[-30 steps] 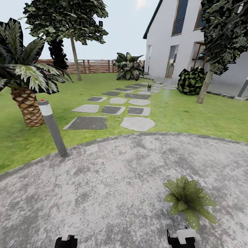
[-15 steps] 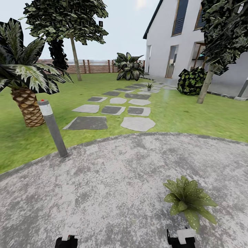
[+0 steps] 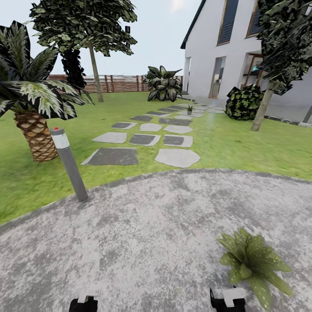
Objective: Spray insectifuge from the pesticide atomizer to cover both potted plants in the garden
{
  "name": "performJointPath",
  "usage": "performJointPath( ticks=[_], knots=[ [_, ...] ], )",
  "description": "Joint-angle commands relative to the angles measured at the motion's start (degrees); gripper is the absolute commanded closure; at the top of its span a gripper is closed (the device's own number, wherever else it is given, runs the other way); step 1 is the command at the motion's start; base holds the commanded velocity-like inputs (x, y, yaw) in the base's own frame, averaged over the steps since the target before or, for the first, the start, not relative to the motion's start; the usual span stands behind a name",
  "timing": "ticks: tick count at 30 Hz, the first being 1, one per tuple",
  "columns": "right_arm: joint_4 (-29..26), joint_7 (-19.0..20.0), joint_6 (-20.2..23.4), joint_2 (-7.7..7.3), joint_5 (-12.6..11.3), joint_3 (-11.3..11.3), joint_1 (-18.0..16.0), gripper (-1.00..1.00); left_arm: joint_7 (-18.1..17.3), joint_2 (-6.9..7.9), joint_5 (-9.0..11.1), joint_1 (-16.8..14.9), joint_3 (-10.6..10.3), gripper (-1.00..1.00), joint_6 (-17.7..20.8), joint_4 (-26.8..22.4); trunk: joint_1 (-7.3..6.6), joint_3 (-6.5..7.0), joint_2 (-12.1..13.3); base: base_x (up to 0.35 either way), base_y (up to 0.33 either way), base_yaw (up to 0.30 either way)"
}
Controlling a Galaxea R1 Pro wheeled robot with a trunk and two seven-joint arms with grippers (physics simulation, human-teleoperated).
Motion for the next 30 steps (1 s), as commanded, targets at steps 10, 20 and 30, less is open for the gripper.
performJointPath(
  ticks=[10, 20, 30],
  knots=[
    [0.1, -0.2, -0.2, 0.00, 0.6, -0.4, 0.0, -1.00, -0.2, 0.02, 0.6, 0.0, -0.4, 1.00, -0.2, 0.1, 0.02, -0.05, 0.0, 0.291, 0.172, 0.000],
    [0.0, -0.2, -0.2, 0.09, 0.5, -0.3, 0.0, -1.00, 2.7, 0.06, 0.2, -2.3, -0.5, 1.00, 0.3, -9.3, 0.02, -0.05, 0.0, 0.321, 0.093, 0.000],
    [-5.1, -0.2, -0.1, 0.71, 0.5, -0.3, -0.2, -1.00, 5.4, 0.39, -0.2, -3.4, -0.6, 1.00, 0.9, -17.5, 0.02, -0.05, 0.0, 0.338, 0.001, 0.000]
  ],
)
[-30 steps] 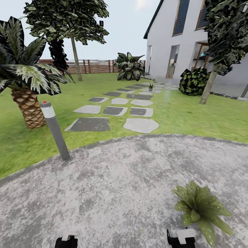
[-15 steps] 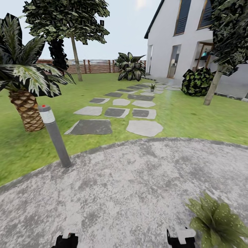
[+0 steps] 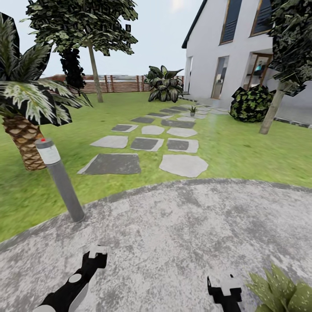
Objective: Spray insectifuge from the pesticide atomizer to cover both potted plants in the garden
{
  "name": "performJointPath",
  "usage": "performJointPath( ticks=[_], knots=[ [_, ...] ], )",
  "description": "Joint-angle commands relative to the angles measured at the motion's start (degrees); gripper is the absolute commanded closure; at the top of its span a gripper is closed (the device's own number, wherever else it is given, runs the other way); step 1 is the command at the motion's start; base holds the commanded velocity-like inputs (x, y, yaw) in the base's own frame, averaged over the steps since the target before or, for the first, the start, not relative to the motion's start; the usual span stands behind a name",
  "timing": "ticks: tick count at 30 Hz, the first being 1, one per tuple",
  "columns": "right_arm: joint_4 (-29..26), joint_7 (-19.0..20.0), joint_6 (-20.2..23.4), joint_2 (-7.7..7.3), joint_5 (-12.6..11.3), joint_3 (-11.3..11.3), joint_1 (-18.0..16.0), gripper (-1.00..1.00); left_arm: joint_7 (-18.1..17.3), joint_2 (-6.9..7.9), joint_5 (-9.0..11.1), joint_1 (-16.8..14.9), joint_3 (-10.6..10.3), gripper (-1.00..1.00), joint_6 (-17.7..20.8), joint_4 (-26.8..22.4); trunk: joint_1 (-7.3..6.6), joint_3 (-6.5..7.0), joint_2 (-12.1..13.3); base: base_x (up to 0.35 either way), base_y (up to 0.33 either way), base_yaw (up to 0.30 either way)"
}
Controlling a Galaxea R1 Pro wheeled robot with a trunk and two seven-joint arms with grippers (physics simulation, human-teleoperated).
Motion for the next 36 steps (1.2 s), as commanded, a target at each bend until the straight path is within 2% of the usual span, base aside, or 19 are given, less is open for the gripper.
performJointPath(
  ticks=[1, 3, 6, 8, 11, 14, 17, 20, 36],
  knots=[
    [-3.6, -0.2, 0.1, 0.38, 0.5, -0.5, 0.0, -1.00, -0.1, 0.25, 0.6, 0.1, -0.4, 1.00, -0.2, 0.1, 0.03, -0.05, 0.0, 0.338, 0.000, 0.000],
    [-9.5, 0.1, 1.8, 0.77, 0.5, -0.5, -0.1, -1.00, 0.0, 0.50, 0.6, 0.2, -0.3, 1.00, -0.2, 0.4, 0.03, -0.05, 0.0, 0.338, 0.000, 0.000],
    [-16.5, 2.9, 11.3, 1.23, 0.4, -0.5, -0.9, -1.00, 0.0, 0.63, 0.7, 0.3, -0.2, 1.00, -0.2, 0.5, 0.03, -0.05, 0.0, 0.338, 0.000, 0.000],
    [-20.5, 5.2, 15.6, 1.31, 0.4, -0.5, -2.0, -1.00, 0.0, 0.64, 0.7, 0.3, -0.2, 1.00, -0.2, 0.5, 0.03, -0.05, 0.0, 0.338, 0.000, 0.000],
    [-23.2, 7.0, 18.0, 1.36, 0.3, -0.4, -2.6, -1.00, 0.0, 0.58, 0.7, 0.3, -0.2, 1.00, -0.8, 0.5, 0.03, -0.05, 0.0, 0.298, 0.000, 0.000],
    [-19.4, 7.2, 17.8, 1.35, 0.3, -0.5, -2.5, -1.00, 0.0, 0.57, 0.9, 0.4, -0.3, 1.00, -1.0, 0.5, 0.03, -0.05, 0.0, 0.076, 0.000, 0.000],
    [-13.8, 7.2, 14.2, 1.16, 0.5, -0.5, -2.5, -1.00, 0.0, 0.56, 1.2, 0.6, -0.3, 1.00, -1.2, 0.5, 0.03, -0.05, 0.0, 0.014, 0.000, 0.000],
    [-11.7, 7.2, 12.4, 1.13, 0.5, -0.6, -2.5, -1.00, 0.0, 0.51, 1.2, 0.7, -0.3, 1.00, -1.2, 0.5, 0.03, -0.05, 0.0, 0.002, 0.000, 0.000],
    [-11.0, 7.2, 12.1, 1.19, 0.6, -0.5, -2.5, -1.00, 0.0, 0.47, 1.2, 0.7, -0.3, 1.00, -1.1, 0.6, 0.03, -0.05, 0.0, 0.306, 0.000, 0.000]
  ],
)
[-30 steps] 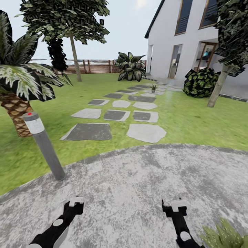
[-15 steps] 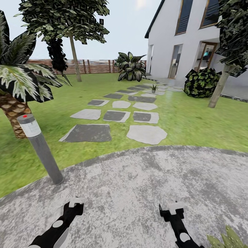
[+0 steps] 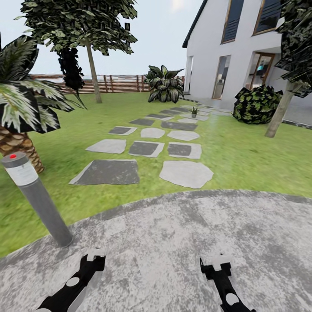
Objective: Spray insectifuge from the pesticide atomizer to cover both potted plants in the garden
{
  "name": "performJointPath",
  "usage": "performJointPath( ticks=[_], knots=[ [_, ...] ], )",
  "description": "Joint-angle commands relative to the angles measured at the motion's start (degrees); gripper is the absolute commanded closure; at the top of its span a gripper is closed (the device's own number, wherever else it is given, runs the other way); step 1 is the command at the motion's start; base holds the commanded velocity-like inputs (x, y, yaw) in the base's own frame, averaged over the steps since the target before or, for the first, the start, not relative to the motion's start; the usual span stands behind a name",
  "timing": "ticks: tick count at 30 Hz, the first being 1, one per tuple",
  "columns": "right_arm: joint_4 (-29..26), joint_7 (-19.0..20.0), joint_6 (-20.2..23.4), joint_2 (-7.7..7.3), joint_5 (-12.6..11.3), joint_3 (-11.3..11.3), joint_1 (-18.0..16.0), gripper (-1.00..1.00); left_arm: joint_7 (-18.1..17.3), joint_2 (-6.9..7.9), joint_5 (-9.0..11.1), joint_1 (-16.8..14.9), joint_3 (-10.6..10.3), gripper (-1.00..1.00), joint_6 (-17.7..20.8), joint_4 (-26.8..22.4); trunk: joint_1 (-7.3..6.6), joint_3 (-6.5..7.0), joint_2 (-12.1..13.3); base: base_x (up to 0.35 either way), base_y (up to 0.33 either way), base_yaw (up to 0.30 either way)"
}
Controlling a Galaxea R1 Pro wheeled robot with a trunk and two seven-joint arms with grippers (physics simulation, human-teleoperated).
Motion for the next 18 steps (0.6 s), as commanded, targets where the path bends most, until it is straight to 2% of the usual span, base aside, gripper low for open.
performJointPath(
  ticks=[1, 6, 11, 13, 16, 18],
  knots=[
    [0.1, -0.2, -0.2, 0.07, 0.6, -0.3, 0.0, -1.00, -0.1, 0.05, 0.6, 0.0, -0.4, 1.00, -0.2, 0.1, 0.03, -0.05, 0.0, 0.338, 0.000, 0.000],
    [0.1, -0.3, -0.5, 0.36, 0.8, -0.2, 0.0, -1.00, -0.1, 0.25, 0.6, 1.0, -0.3, 1.00, -0.3, 1.9, 0.03, -0.05, 0.0, 0.338, 0.000, 0.000],
    [2.9, -0.4, -2.1, 0.28, 0.9, -0.2, 1.2, -1.00, 0.0, 0.29, 0.7, 4.2, -0.3, 1.00, -0.4, 4.0, 0.03, -0.05, 0.0, 0.338, 0.000, 0.000],
    [5.0, -0.4, -4.3, 0.18, 0.8, -0.2, 1.5, -1.00, 0.2, 0.12, 0.7, 5.1, -0.3, 1.00, -0.4, 4.1, 0.03, -0.05, 0.0, 0.338, 0.000, 0.000],
    [11.3, -0.5, -13.2, -0.12, 0.6, -0.3, 2.2, -1.00, 0.2, 0.08, 0.8, 7.6, -0.2, 1.00, -0.5, 4.4, 0.03, -0.05, 0.0, 0.339, 0.000, 0.000],
    [12.3, -0.5, -15.3, -0.38, 0.6, -0.3, 2.3, -1.00, 0.2, 0.18, 0.8, 8.5, -0.2, 1.00, -0.5, 5.0, 0.03, -0.05, 0.0, 0.339, 0.000, 0.000]
  ],
)
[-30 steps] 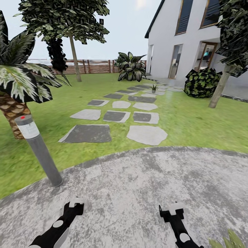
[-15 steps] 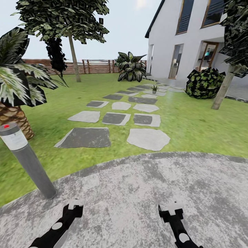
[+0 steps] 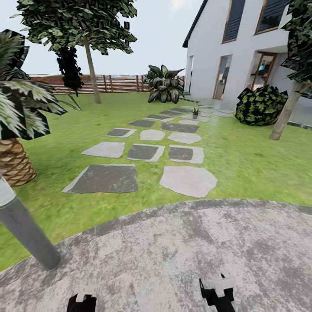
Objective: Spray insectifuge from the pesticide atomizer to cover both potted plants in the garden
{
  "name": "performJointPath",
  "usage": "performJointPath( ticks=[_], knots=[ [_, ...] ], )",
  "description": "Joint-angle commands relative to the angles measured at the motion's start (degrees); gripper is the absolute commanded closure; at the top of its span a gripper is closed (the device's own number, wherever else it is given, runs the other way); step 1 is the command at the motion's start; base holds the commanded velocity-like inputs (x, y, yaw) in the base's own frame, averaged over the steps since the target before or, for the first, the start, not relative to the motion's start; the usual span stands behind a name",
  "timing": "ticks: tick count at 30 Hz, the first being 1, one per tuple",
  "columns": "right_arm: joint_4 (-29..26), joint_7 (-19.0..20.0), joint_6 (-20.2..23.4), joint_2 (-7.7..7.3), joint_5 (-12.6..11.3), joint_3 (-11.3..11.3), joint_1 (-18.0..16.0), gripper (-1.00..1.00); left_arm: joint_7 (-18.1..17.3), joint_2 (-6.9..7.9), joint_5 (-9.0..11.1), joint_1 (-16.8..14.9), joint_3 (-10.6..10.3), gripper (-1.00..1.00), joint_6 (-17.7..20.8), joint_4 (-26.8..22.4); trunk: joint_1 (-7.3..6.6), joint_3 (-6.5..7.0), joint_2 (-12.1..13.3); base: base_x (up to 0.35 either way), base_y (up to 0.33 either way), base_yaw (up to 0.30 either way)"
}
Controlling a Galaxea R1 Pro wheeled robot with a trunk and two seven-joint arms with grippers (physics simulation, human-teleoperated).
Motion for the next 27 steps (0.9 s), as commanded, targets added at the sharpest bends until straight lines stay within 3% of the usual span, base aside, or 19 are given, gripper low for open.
performJointPath(
  ticks=[1, 6, 18, 27],
  knots=[
    [0.3, -0.2, -0.7, -0.06, 0.6, -0.4, 0.0, -1.00, 0.0, 0.03, 0.6, 0.2, -0.4, 1.00, -0.7, 0.4, 0.02, -0.04, 0.0, 0.339, 0.000, 0.000],
    [0.6, -0.2, -1.2, -0.23, 0.6, -0.4, 0.0, -1.00, 0.1, -0.14, 0.6, 0.5, -0.4, 1.00, -5.9, 2.8, 0.02, -0.04, 0.0, 0.339, 0.000, 0.000],
    [0.7, -0.5, -1.1, -0.15, 0.5, -0.4, 0.1, -1.00, 0.1, -0.16, 0.6, 0.5, -0.4, 1.00, -6.3, 3.2, 0.02, -0.04, 0.0, 0.338, 0.000, -0.012],
    [0.7, -0.5, -1.1, 0.04, 0.5, -0.4, 0.1, -1.00, 0.1, -0.10, 0.6, 0.5, -0.4, 1.00, -6.4, 3.2, 0.02, -0.04, 0.0, 0.339, 0.000, -0.251]
  ],
)
